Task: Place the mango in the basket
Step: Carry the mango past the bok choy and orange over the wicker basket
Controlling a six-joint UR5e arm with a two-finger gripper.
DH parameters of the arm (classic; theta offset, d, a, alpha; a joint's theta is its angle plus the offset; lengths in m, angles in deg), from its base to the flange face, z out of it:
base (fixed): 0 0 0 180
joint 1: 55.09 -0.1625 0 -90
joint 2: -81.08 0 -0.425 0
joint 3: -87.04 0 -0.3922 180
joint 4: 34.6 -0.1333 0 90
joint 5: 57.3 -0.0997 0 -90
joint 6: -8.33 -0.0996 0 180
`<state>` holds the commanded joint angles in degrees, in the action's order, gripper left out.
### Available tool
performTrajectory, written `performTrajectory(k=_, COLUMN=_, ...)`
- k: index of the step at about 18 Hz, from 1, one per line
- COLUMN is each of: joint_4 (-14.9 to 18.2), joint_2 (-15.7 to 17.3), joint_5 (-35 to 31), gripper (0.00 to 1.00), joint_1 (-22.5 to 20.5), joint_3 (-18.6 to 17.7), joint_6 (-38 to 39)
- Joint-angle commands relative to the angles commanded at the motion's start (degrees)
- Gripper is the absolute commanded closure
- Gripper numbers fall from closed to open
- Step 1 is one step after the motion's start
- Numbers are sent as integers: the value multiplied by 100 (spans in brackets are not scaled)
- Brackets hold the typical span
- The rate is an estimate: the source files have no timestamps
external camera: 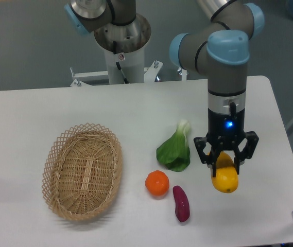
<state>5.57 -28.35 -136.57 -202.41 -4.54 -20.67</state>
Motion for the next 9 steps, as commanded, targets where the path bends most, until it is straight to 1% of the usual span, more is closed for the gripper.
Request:
performTrajectory(k=3, joint_4=17, joint_2=79, joint_5=-457, gripper=65, joint_1=360, joint_3=-264, joint_6=114)
performTrajectory(k=5, joint_4=9, joint_2=158, joint_5=-764, gripper=65, joint_1=650, joint_3=-571, joint_6=411)
performTrajectory(k=9, joint_4=26, joint_2=246, joint_5=-1126, gripper=65, joint_1=1353, joint_3=-791, joint_6=1027)
